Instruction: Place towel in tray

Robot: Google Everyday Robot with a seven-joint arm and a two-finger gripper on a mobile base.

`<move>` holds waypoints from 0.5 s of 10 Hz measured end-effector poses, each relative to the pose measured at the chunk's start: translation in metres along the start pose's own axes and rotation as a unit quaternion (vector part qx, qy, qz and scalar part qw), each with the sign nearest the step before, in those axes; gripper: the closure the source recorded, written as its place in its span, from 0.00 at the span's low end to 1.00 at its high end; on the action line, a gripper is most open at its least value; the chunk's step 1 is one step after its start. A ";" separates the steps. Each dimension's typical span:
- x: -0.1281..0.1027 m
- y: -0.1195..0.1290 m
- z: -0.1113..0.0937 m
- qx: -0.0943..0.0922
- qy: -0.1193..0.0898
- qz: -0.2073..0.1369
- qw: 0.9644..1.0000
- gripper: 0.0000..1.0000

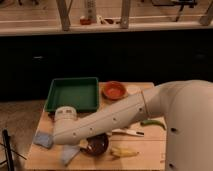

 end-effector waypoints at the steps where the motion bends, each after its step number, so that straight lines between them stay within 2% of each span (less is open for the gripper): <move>1: -0.003 -0.005 -0.003 0.002 -0.007 -0.002 1.000 0.20; 5: -0.015 -0.023 -0.013 -0.013 -0.040 0.014 0.999 0.20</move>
